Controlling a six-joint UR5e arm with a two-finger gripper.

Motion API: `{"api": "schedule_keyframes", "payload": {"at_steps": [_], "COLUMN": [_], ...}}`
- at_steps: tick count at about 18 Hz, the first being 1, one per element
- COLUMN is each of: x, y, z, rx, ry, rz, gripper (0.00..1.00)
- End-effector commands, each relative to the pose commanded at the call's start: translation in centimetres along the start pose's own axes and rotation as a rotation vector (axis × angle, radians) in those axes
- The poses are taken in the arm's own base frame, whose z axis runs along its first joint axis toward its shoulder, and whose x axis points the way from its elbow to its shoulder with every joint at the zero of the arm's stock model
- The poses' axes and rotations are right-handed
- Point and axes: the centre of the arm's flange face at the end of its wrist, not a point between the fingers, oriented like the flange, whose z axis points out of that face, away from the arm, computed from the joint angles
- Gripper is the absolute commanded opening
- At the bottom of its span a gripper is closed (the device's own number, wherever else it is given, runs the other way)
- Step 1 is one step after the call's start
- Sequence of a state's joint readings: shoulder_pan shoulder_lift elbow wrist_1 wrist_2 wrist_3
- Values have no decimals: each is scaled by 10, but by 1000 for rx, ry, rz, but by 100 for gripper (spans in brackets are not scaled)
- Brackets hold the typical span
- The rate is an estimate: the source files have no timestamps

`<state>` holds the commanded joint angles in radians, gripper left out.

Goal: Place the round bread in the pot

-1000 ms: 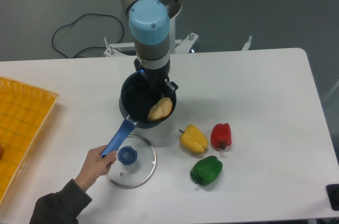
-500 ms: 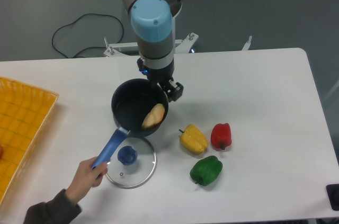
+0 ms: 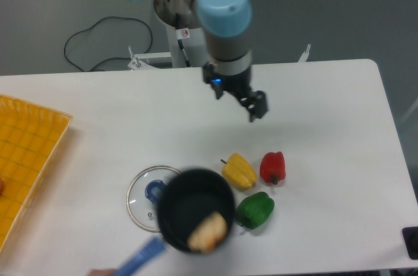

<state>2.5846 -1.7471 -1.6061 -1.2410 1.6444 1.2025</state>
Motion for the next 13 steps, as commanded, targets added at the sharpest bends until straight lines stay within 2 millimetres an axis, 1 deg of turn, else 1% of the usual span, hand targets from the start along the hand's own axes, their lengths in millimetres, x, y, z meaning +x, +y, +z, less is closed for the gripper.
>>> {"api": "schedule_keyframes", "payload": {"at_steps": [3,6,10,13], "x": [-18,-27,-33,-36], "y": [19,31,34,36], "z": [10,19,26,27], "rx": [-8,-13,-14,0], "ry": [10,24,34,39], "rz": [67,80,148,155], "gripper": [100,100,100,100]}}
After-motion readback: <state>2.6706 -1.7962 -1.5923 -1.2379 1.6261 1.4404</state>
